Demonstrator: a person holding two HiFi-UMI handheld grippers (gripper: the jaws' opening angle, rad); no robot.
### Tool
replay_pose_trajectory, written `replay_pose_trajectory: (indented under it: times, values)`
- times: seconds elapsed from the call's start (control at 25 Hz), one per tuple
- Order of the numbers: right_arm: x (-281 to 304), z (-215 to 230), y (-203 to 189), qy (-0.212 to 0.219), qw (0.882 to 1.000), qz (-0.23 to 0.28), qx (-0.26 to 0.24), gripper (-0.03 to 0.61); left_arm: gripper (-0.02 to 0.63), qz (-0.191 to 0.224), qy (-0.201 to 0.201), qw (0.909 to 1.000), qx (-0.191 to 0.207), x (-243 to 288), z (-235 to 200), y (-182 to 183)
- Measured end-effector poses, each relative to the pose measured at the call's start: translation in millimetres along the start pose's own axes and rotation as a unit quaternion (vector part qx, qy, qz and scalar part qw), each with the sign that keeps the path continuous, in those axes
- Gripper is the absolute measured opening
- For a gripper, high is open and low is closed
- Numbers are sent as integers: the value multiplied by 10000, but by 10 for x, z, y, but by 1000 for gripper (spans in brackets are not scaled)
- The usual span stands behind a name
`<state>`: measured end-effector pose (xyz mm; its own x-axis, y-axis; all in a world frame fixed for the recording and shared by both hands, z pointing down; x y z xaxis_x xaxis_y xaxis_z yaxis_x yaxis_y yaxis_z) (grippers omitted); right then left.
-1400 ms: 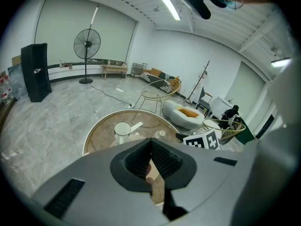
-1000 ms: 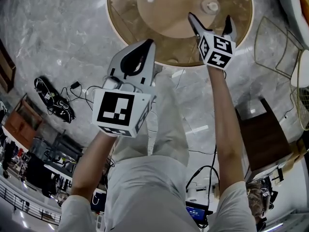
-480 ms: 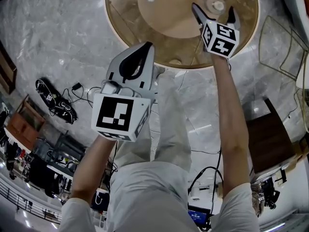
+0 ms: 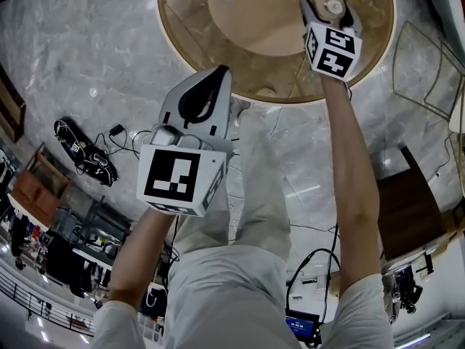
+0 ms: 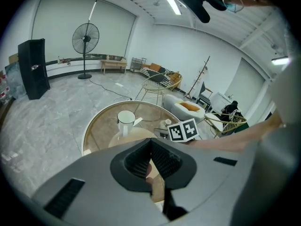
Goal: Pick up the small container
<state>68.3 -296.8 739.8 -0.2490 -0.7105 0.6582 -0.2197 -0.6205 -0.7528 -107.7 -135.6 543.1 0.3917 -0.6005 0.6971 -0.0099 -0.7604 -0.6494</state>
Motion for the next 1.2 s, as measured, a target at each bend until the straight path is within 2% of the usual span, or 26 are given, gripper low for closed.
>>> replay_pose_trajectory:
  times: [0.28, 0.72, 1.2]
  values:
    - [28, -29, 1, -10, 10000, -79, 54, 341, 18, 44, 89, 9999, -47, -42, -57, -3]
    - [-22, 19, -63, -103, 9998, -148, 61, 337, 18, 130, 144, 9998, -14, -160, -37, -31]
    - [-288, -55, 48, 91, 9998, -4, -183, 336, 18, 209, 122, 9997, 47, -303, 74, -11]
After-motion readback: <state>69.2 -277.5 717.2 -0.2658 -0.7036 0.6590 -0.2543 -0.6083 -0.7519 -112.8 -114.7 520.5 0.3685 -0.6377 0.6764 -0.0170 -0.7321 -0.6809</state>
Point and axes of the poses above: the fingertips, and each gripper's own axes: x forward along the fingers, z to its right, y out of its top, the point moved 2 cm from there along -x, backward along the fingers, and after that the axes turned 2 degrees about -y, right-handed, at the moved point
